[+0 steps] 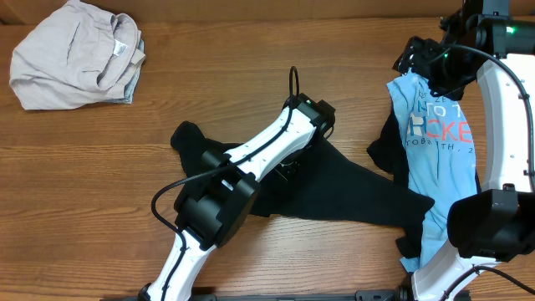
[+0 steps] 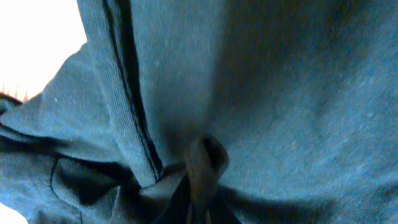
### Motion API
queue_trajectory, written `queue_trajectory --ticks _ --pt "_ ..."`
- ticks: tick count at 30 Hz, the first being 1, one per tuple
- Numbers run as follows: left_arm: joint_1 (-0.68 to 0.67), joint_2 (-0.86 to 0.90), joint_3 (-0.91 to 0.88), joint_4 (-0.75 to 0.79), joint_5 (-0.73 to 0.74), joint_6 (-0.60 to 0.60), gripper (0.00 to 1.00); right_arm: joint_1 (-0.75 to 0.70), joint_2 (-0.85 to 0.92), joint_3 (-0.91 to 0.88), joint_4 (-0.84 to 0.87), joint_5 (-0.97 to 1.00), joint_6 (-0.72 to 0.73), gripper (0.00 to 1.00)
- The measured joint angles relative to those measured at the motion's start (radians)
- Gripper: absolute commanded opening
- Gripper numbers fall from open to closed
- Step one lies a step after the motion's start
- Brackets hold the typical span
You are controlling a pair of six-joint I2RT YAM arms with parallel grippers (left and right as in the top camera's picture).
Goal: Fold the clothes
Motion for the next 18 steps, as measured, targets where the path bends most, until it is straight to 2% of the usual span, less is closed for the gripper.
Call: queue_trajectory --ticks 4,11,14,17,18 --pt "0.02 0.002 0.051 -0.118 -0.042 -0.026 0.04 0.0 0.0 0.0 0.015 -0.002 0.0 0.93" --pt "0.129 0.007 0.456 -0.192 -0.093 -0.076 0.04 0.036 0.0 -0.001 0.071 -0.013 -0.002 0.88" --pt "0.225 0.0 0.639 -0.198 -0.105 -0.121 0.04 0.098 0.0 -0.032 0.161 -0.016 -0.003 0.85" --pt "0.303 -0.003 0.742 -0.209 -0.095 -0.146 0.04 0.152 -0.003 -0.111 0.275 -0.018 -0.004 0.82" --pt "0.331 -0.005 0.768 -0.21 -0.086 -0.15 0.04 0.169 -0.003 -0.14 0.309 -0.018 -0.006 0.78"
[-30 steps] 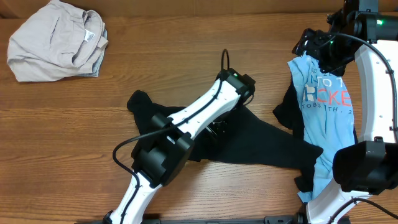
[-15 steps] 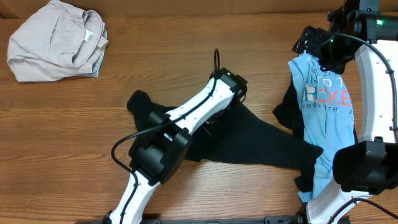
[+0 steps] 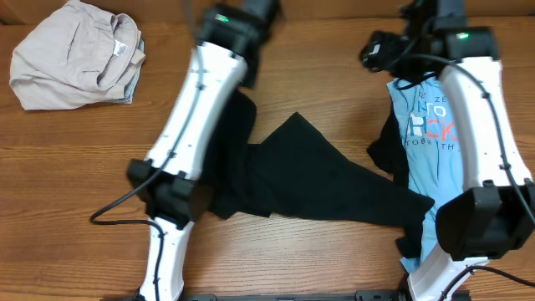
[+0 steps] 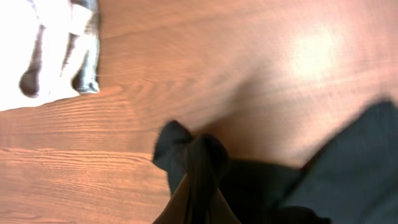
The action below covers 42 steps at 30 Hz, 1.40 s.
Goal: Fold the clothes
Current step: 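Grasp the black shirt's top corners with left and right grippers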
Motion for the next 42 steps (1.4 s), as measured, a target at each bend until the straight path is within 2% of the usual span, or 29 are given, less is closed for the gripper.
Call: queue_trajectory --ticks 4,10,19,24,26,38,39,40,41,42 --pt "0.111 -0.01 0.045 -0.005 0.039 -0.01 0.04 0.069 0.0 -0.14 0.147 0.0 -0.002 0.67" --pt "0.23 -0.01 0.046 -0.013 0.101 -0.021 0.04 0.19 0.0 -0.348 0.411 0.049 0.001 0.66" --pt "0.317 -0.01 0.046 -0.013 0.204 -0.025 0.04 0.362 0.085 -0.401 0.484 0.217 -0.033 0.66" --pt "0.328 -0.01 0.046 -0.013 0.216 -0.025 0.04 0.377 0.176 -0.402 0.482 0.277 -0.06 0.66" --pt "0.328 -0.01 0.046 -0.012 0.219 -0.025 0.04 0.377 0.209 -0.404 0.484 0.302 -0.074 0.62" --pt "0.328 -0.01 0.046 0.0 0.222 -0.025 0.04 0.379 0.237 -0.404 0.473 0.293 -0.151 0.6" --pt "0.328 -0.01 0.046 0.002 0.222 -0.025 0.04 0.38 0.237 -0.404 0.473 0.293 -0.158 0.56" --pt "0.328 -0.01 0.046 0.002 0.222 -0.025 0.04 0.381 0.237 -0.404 0.472 0.291 -0.168 0.38" --pt "0.328 -0.01 0.046 0.002 0.222 -0.025 0.04 0.381 0.237 -0.404 0.472 0.29 -0.177 0.26" --pt "0.328 -0.01 0.046 0.002 0.222 -0.025 0.04 0.381 0.237 -0.404 0.472 0.287 -0.185 0.18"
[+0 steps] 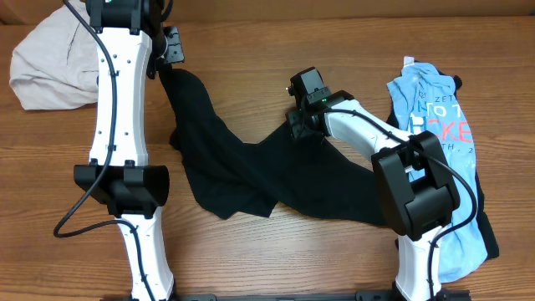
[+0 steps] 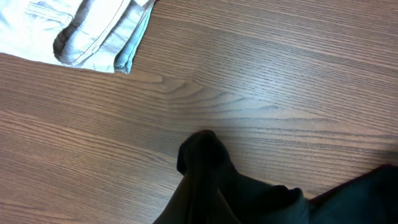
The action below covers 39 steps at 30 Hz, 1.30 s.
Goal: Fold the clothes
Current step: 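Grasp the black shirt's top corners with left and right grippers, then lift the black shirt with both grippers and shake it out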
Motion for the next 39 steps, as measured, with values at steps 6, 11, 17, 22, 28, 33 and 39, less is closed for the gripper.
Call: queue_trajectory --ticks 6,11,17,22,28,33,39 --pt "0.0 0.0 0.0 -0.006 -0.009 0.0 0.04 0.005 0.003 0.02 -0.051 -0.026 -0.002 0.04" --pt "0.0 0.0 0.002 -0.006 -0.026 0.0 0.04 -0.002 0.022 0.141 -0.216 -0.045 0.019 0.04" --pt "0.019 0.0 0.101 -0.042 -0.032 0.0 0.04 -0.058 0.003 0.451 -0.434 -0.053 0.038 0.04" --pt "0.079 -0.036 0.217 -0.041 -0.035 0.0 0.04 -0.15 -0.086 0.721 -0.594 -0.053 0.047 0.04" --pt "0.182 -0.195 0.303 0.019 -0.039 0.0 0.04 -0.276 -0.246 0.981 -0.766 -0.052 0.059 0.04" --pt "0.234 -0.356 0.326 0.066 -0.038 0.0 0.04 -0.327 -0.367 1.097 -0.845 -0.085 0.073 0.04" --pt "0.249 -0.486 0.337 0.095 -0.038 0.0 0.04 -0.331 -0.517 1.129 -0.896 -0.102 0.081 0.04"
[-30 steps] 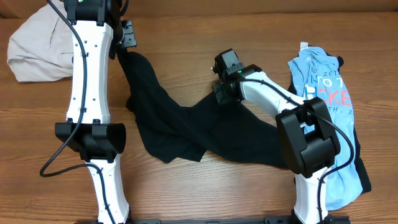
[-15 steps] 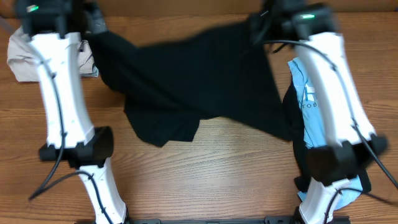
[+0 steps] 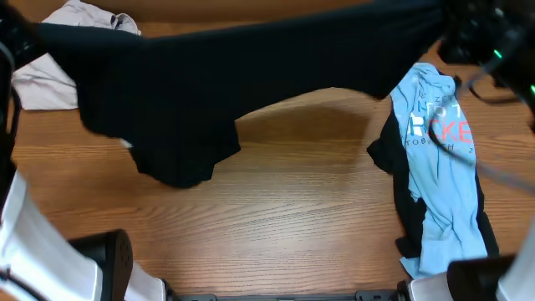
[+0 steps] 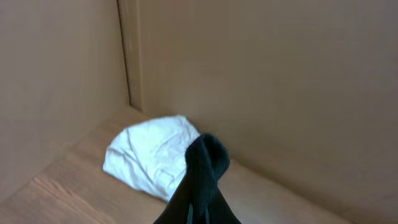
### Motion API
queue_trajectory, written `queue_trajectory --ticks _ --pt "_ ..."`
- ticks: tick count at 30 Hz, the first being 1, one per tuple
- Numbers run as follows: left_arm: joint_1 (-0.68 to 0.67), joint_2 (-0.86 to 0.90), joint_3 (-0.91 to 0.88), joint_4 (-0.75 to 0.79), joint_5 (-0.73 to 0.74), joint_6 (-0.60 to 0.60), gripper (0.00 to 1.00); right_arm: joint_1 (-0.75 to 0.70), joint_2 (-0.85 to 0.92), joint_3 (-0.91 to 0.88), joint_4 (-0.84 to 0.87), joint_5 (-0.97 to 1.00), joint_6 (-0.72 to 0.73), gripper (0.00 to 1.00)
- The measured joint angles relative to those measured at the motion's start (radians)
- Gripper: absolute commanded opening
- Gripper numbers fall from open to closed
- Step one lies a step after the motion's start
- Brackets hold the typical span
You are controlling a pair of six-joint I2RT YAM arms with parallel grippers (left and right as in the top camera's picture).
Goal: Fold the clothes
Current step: 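Lift the black shirt with both grippers and shake it out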
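Note:
A black garment [image 3: 192, 92] hangs stretched in the air across the top of the overhead view, its lower edge drooping at the left. My left gripper [image 4: 202, 213] is shut on one bunched end of it [image 4: 204, 165]; the fingers are buried in cloth. At the upper right my right gripper [image 3: 458, 33], blurred, holds the other end. A light blue printed T-shirt [image 3: 443, 159] lies on the table at the right, over another dark garment [image 3: 386, 150]. A crumpled pale grey garment [image 3: 38, 79] lies at the back left, also in the left wrist view [image 4: 152, 155].
The wooden table [image 3: 301, 217] lies below the hanging garment. A plain back wall [image 4: 280, 81] and a corner post [image 4: 129, 50] stand behind the pale pile. My left arm's white link [image 3: 25, 234] rises along the left edge.
The black garment lay mostly on the table, the left gripper holding one end, the right gripper down at its top middle. Now both grippers are high and the garment hangs spread between them.
First my left gripper was down on the black garment at mid-table and the right was by the blue T-shirt. Then the left held a bunched end raised toward the back. Later that end was at the far left, the right gripper on the garment. Now it hangs between both.

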Motion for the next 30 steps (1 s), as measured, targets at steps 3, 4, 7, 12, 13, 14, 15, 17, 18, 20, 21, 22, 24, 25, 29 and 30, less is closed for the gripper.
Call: queue_trajectory --ticks 3,4,7,12,13,14,15,17,18,20,21,22,24,25,29,30 --pt "0.0 -0.034 0.0 0.023 0.0 0.002 0.04 0.0 -0.082 0.002 -0.028 0.005 0.0 0.04" --pt "0.0 -0.043 0.0 0.032 0.0 0.005 0.04 0.0 -0.104 0.003 -0.034 0.009 0.0 0.04" --pt "0.0 -0.056 0.0 0.06 0.0 0.019 0.04 0.0 -0.162 0.012 -0.044 0.024 0.0 0.04" --pt "0.0 -0.045 0.0 0.113 0.001 0.037 0.04 0.0 -0.168 0.028 -0.056 0.044 -0.001 0.04" --pt "0.0 -0.039 -0.001 0.129 0.001 0.039 0.04 0.0 -0.152 0.029 -0.056 0.045 0.0 0.04" --pt "0.0 -0.029 -0.001 0.144 0.001 0.042 0.04 0.0 -0.128 0.029 -0.055 0.046 -0.001 0.04" --pt "0.0 -0.016 -0.001 0.161 0.001 0.046 0.04 0.0 -0.101 0.029 -0.05 0.047 -0.001 0.04" --pt "0.0 0.016 -0.003 0.198 0.001 0.05 0.04 0.0 -0.03 0.029 -0.027 0.047 -0.001 0.04" --pt "0.0 0.035 -0.004 0.217 0.001 0.053 0.04 0.0 0.009 0.029 -0.01 0.047 -0.001 0.04" --pt "0.0 0.085 -0.007 0.286 0.001 0.053 0.04 0.0 0.103 0.028 0.045 0.046 -0.002 0.04" --pt "0.0 0.111 -0.01 0.32 0.002 0.054 0.04 0.0 0.153 0.027 0.079 0.046 -0.005 0.04" --pt "0.0 0.142 -0.01 0.362 0.004 0.054 0.04 0.0 0.226 0.021 0.147 0.047 -0.011 0.04" --pt "0.0 0.201 -0.014 0.441 0.013 0.055 0.04 0.0 0.287 0.015 0.215 0.051 -0.015 0.04" --pt "0.0 0.225 -0.016 0.478 0.023 0.055 0.04 0.0 0.32 0.013 0.255 0.055 -0.017 0.04" --pt "-0.002 0.303 -0.031 0.663 0.075 0.057 0.04 0.0 0.408 0.0 0.424 0.069 -0.024 0.04" --pt "-0.002 0.311 -0.033 0.703 0.084 0.057 0.04 0.0 0.413 0.0 0.454 0.07 -0.026 0.04"
